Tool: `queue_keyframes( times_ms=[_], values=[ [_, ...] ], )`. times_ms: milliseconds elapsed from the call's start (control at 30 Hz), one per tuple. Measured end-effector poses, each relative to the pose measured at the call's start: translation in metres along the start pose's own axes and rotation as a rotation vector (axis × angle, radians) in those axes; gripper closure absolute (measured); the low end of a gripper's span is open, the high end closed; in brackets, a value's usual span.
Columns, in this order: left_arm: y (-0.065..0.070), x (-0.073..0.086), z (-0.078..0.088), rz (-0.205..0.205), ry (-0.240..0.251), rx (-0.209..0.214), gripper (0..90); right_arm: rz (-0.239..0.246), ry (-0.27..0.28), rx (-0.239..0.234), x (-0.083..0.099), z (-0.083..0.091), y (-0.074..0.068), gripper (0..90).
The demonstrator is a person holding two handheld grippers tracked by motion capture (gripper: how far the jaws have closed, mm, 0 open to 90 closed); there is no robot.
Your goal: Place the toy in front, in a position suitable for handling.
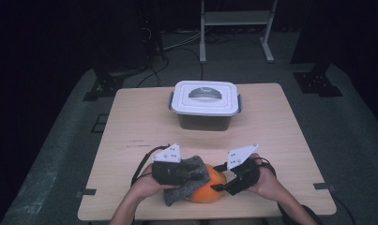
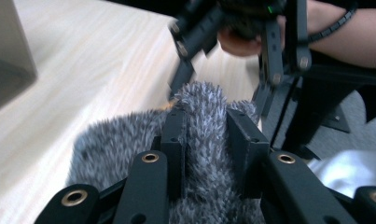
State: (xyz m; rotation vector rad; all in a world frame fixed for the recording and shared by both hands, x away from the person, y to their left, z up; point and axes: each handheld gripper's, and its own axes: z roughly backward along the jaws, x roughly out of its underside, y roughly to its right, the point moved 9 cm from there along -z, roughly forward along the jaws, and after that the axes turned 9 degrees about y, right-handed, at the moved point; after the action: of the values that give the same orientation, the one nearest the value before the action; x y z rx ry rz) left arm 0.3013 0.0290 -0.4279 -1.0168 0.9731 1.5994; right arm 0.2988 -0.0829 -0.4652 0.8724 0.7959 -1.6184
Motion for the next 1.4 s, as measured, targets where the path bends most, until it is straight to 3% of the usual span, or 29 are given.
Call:
queue_keyframes(
  times_ms=[33,133,233,467,567,667,733,900,1033,1133,1233,1400],
  values=[
    [0.002,-0.004,-0.003,-0.007,0.013,-0.005,69.8,0.006,0.003,0.003,-0.002,-0.001,-0.002,44.5],
    [0.006,-0.006,-0.008,-0.019,0.006,-0.004,69.8,0.096,-0.014,0.029,-0.009,-0.005,-0.013,48.7],
    [0.003,-0.002,-0.008,-0.018,-0.009,-0.021,69.9,0.129,-0.037,0.047,-0.008,-0.006,-0.016,53.9],
    [-0.006,0.002,0.006,0.003,-0.004,-0.043,69.9,0.086,-0.027,0.080,0.004,0.010,0.005,56.7],
    [-0.009,0.005,0.010,0.019,-0.003,-0.042,69.7,0.034,-0.019,0.069,0.011,0.016,0.012,56.6],
    [-0.009,0.007,0.007,0.027,-0.009,-0.035,69.7,-0.001,-0.016,0.033,0.013,0.016,0.013,48.2],
    [-0.007,0.007,0.004,0.026,-0.012,-0.033,69.7,0.005,-0.020,0.033,0.009,0.016,0.013,40.1],
    [-0.001,0.005,-0.003,0.025,-0.008,-0.005,69.7,0.032,0.011,0.045,-0.003,0.015,0.006,31.9],
    [0.002,0.005,-0.008,0.001,-0.025,-0.009,69.6,0.046,-0.005,0.038,-0.004,0.000,-0.001,27.0],
    [-0.002,0.007,-0.004,0.011,-0.024,-0.014,69.6,0.026,-0.007,0.029,0.001,-0.006,0.000,39.5],
    [-0.008,0.006,0.002,0.015,-0.017,-0.029,69.7,0.027,-0.017,0.041,0.001,0.001,0.002,52.4],
    [-0.013,0.003,0.012,0.023,0.004,-0.054,69.7,0.075,-0.009,0.089,-0.005,0.008,0.003,59.4]
  ],
)
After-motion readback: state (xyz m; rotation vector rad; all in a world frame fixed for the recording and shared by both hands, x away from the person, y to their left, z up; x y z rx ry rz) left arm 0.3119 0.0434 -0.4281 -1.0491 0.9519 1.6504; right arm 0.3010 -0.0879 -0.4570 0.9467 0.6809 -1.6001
